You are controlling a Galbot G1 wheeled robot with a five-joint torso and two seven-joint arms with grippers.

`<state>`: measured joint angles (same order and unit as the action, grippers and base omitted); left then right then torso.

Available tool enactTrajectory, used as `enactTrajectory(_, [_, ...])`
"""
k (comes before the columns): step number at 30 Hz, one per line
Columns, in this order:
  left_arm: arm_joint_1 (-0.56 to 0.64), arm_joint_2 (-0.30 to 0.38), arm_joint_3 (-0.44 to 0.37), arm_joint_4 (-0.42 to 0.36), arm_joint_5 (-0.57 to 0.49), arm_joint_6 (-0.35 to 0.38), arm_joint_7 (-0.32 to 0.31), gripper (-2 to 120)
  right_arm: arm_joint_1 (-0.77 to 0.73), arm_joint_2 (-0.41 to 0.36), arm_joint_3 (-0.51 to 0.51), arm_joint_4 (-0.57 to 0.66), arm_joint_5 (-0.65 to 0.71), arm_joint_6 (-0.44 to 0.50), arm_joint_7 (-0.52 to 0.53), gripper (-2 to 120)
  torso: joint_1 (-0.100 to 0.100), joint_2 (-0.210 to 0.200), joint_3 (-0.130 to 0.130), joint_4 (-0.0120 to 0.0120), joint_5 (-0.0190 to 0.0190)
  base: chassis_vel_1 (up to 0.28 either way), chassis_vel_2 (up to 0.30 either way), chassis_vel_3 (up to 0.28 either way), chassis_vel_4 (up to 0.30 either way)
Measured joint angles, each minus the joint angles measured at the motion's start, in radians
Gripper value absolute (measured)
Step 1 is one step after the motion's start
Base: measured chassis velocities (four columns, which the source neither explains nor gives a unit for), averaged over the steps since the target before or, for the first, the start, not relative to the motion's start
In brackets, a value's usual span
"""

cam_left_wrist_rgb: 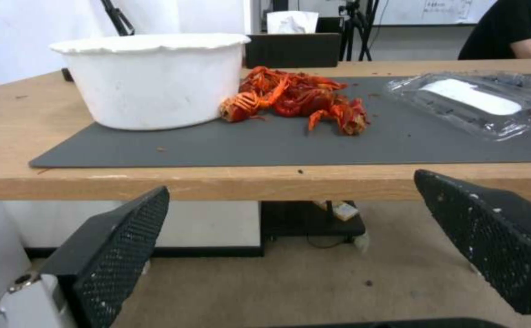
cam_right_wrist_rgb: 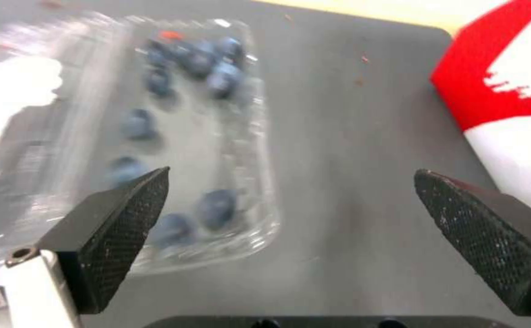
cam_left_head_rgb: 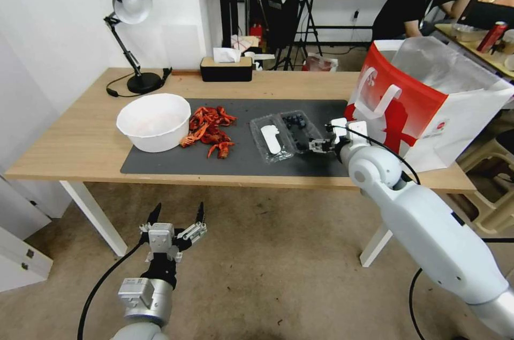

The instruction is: Close the takeout container lid, then place the container into the takeout bag.

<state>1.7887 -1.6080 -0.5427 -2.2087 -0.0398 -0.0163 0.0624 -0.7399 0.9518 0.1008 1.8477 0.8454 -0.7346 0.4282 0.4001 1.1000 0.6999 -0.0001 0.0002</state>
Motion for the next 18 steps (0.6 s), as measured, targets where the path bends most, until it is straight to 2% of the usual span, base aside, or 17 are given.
enactTrajectory(4, [-0.004,0.0,0.004,0.001,-0.002,-0.003,-0.001,100,-0.091,-0.006,0.054,0.099,-0.038,0.074,-0.079,100,0.0,0.0,0.0,0.0003,-0.0002,0.0,0.0,0.0,0.0])
enactTrajectory(5, [-0.005,0.0,0.006,0.002,-0.002,-0.003,-0.001,100,-0.122,-0.011,0.063,0.116,-0.069,0.12,-0.111,100,0.0,0.0,0.0,0.0006,-0.0003,0.0,0.0,0.0,0.0])
enactTrajectory(6, [-0.007,0.0,0.011,0.005,-0.002,-0.003,-0.001,100,-0.185,-0.021,0.082,0.142,-0.138,0.223,-0.168,100,0.0,0.0,0.0,0.0001,-0.0003,0.0,0.0,0.0,0.0])
enactTrajectory(7, [-0.007,0.0,0.011,0.005,-0.002,-0.003,-0.001,100,-0.185,-0.021,0.082,0.142,-0.138,0.223,-0.168,100,0.0,0.0,0.0,0.0001,-0.0003,0.0,0.0,0.0,0.0])
enactTrajectory(9, [-0.008,0.0,0.015,0.006,-0.003,-0.003,-0.001,100,-0.228,-0.026,0.097,0.155,-0.176,0.296,-0.2,100,0.0,0.0,0.0,-0.0001,0.0,0.0,0.0,0.0,0.0])
enactTrajectory(10, [-0.01,0.0,0.019,0.008,-0.005,-0.003,-0.001,100,-0.272,-0.03,0.116,0.171,-0.202,0.37,-0.231,100,0.0,0.0,0.0,-0.0001,0.0,0.0,0.0,0.0,0.0])
enactTrajectory(11, [-0.01,0.0,0.019,0.008,-0.005,-0.003,-0.001,100,-0.272,-0.03,0.116,0.171,-0.202,0.37,-0.231,100,0.0,0.0,0.0,-0.0001,0.0,0.0,0.0,0.0,0.0])
enactTrajectory(13, [-0.013,0.0,0.024,0.012,-0.01,-0.004,0.0,100,-0.365,-0.03,0.168,0.186,-0.241,0.537,-0.304,100,0.0,0.0,0.0,0.0005,0.0,0.0,0.0,0.0,0.0])
enactTrajectory(14, [-0.016,0.001,0.026,0.016,-0.017,-0.008,0.0,100,-0.421,-0.024,0.198,0.186,-0.257,0.63,-0.343,100,0.0,0.0,0.0,0.0001,-0.0003,0.0,0.0,0.0,0.0])
enactTrajectory(15, [-0.016,0.001,0.026,0.016,-0.017,-0.008,0.0,100,-0.421,-0.024,0.198,0.186,-0.257,0.63,-0.343,100,0.0,0.0,0.0,0.0001,-0.0003,0.0,0.0,0.0,0.0])
enactTrajectory(17, [-0.021,0.007,0.036,0.023,-0.03,-0.014,0.001,100,-0.547,0.007,0.287,0.192,-0.276,0.777,-0.406,100,0.0,0.0,0.0,-0.0001,-0.0002,0.0,0.0,0.0,0.0])
enactTrajectory(18, [-0.021,0.007,0.036,0.023,-0.03,-0.014,0.001,100,-0.547,0.007,0.287,0.192,-0.276,0.777,-0.406,100,0.0,0.0,0.0,-0.0001,-0.0002,0.0,0.0,0.0,0.0])
